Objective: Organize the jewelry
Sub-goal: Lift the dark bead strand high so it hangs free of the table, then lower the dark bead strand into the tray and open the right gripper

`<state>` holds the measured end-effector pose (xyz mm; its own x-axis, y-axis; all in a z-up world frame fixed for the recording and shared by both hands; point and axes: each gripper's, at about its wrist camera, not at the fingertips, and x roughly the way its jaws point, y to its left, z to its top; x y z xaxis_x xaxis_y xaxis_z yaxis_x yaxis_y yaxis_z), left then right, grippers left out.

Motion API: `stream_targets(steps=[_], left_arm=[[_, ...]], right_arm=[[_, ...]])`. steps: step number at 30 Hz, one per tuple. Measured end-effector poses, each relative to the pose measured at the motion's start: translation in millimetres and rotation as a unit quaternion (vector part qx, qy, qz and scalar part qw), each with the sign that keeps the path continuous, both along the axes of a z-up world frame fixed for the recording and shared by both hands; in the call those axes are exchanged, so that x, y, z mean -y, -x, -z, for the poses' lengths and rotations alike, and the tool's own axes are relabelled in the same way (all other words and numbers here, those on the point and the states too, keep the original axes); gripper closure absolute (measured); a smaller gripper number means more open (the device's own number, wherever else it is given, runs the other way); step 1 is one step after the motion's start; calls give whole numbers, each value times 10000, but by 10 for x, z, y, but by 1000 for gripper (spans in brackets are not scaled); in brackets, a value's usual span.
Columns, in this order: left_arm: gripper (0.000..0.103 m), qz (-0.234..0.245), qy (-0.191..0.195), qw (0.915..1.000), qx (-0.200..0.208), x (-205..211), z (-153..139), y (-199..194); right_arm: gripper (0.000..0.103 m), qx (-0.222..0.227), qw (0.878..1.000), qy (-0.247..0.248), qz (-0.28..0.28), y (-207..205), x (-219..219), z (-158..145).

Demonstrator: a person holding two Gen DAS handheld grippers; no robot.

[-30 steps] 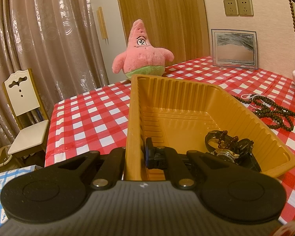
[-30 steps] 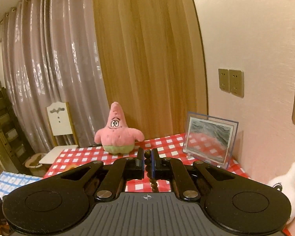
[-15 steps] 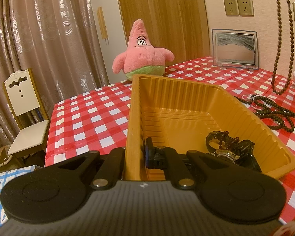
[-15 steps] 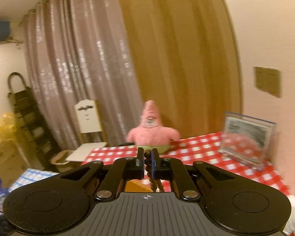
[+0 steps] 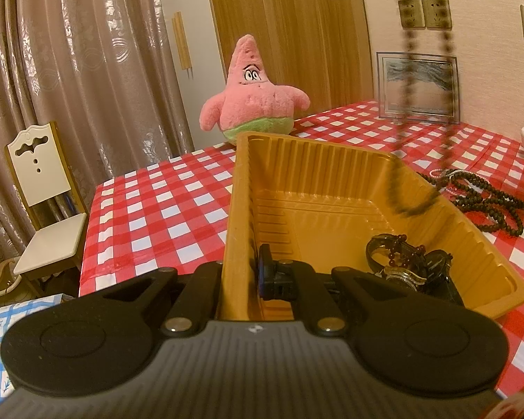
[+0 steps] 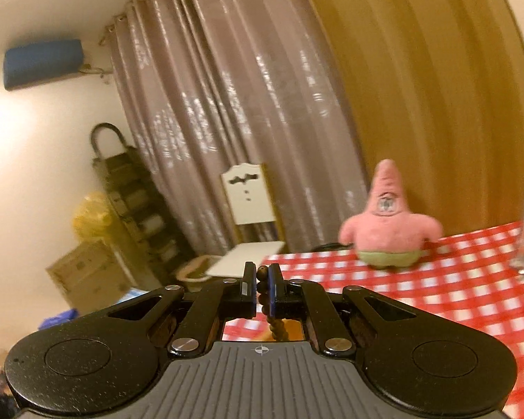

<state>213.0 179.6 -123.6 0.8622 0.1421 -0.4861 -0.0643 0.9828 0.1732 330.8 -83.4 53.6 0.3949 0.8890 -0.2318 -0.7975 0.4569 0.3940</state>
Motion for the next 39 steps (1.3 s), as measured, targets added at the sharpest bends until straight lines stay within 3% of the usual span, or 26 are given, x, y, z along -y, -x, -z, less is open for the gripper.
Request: stream_targets(steps=[6, 17, 23, 24, 27, 28, 39], left_arm=[[98, -5, 5, 10000, 0, -9, -15, -12], [98, -33, 28, 10000, 1, -8, -4, -37], [98, -58, 40, 10000, -18, -12, 15, -51], [98, -60, 37, 10000, -21, -11, 15, -54], [98, -62, 35, 10000, -24, -10, 16, -60], [98, -64, 35, 10000, -25, -8, 13, -57], [98, -80, 45, 10000, -31, -11, 23, -53]], right_arm=[[97, -341, 9989, -63, -302, -95, -344, 301], [97, -1288, 9855, 1077, -244, -224, -544, 1281], [96, -1391, 9780, 1542, -173, -193, -567, 1518], [93, -1353, 9775, 1605, -182, -172, -582, 1503], [52, -1163, 9772, 1771, -135, -89, -592, 1488], [48, -1130, 9785, 1724, -97, -53, -565, 1474], [47, -1300, 9751, 1707, 559, 59, 4, 1440]])
